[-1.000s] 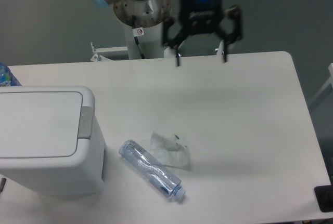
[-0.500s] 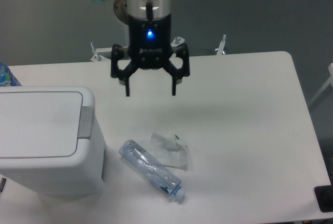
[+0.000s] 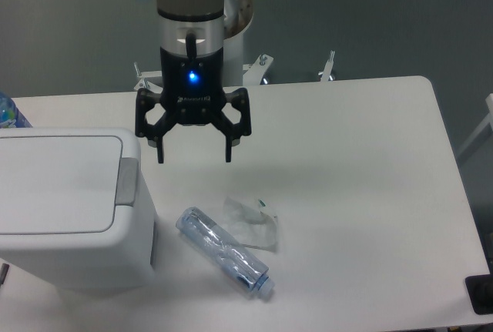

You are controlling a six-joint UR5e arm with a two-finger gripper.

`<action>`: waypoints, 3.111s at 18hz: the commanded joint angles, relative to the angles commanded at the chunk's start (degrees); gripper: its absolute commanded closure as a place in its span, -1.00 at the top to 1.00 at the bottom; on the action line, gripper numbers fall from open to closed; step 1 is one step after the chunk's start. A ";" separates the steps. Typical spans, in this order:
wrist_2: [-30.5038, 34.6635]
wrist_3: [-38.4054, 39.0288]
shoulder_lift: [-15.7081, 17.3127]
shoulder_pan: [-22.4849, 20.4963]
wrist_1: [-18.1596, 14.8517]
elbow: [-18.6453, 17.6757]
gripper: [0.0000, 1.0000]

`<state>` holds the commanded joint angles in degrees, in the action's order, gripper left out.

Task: Open the trash can
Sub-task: 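Move the gripper over the lid of the white trash can, then press the gripper down on the trash can lid edge to pop it open, then lift the gripper up and away from the opened trash can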

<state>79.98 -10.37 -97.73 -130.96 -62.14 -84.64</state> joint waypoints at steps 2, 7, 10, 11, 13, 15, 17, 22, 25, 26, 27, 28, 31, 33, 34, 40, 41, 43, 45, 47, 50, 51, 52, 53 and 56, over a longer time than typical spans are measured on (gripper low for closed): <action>0.17 0.09 -0.61 0.88 -0.09 -0.09 1.00; 0.26 2.81 -1.41 1.93 0.00 -0.09 1.00; 0.18 2.99 -1.41 1.93 0.00 -0.09 1.00; 0.18 2.99 -1.49 1.93 0.00 -0.09 1.00; 0.18 3.25 -1.84 2.28 0.00 -0.09 1.00; 0.18 3.78 -1.93 2.64 0.00 -0.09 1.00; 0.18 4.04 -2.02 2.73 0.00 -0.09 1.00; 0.18 4.13 -2.29 2.81 0.00 -0.09 1.00; 0.18 4.22 -2.37 2.99 0.00 -0.18 1.00; 0.26 4.22 -2.46 3.16 0.00 -0.18 1.00; 0.26 4.22 -2.64 3.25 0.00 -0.18 1.00; 0.26 4.22 -2.64 3.25 0.00 -0.09 1.00; 0.26 4.22 -2.73 3.34 0.00 -0.18 1.00; 0.26 4.22 -2.73 3.34 0.00 -0.18 1.00; 0.26 4.22 -2.73 3.43 0.00 -0.18 1.00; 0.26 4.22 -3.16 3.69 0.00 -0.18 1.00; 0.26 4.22 -3.16 3.69 0.00 -0.18 1.00; 0.26 4.22 -3.16 3.78 0.00 -0.18 1.00; 0.26 4.22 -3.16 3.78 0.00 -0.18 1.00; 0.26 4.13 -3.16 3.78 0.00 -0.09 1.00; 0.26 4.13 -3.08 3.69 0.09 1.05 1.00; 0.26 3.96 -3.08 3.69 0.09 1.92 1.00; 0.35 3.78 -3.16 3.69 0.17 2.98 1.00; 0.79 3.52 -3.25 3.61 0.18 4.38 1.00; 7.26 2.38 -3.16 0.98 0.18 7.90 1.00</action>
<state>87.25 -7.99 -100.90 -129.98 -61.96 -76.74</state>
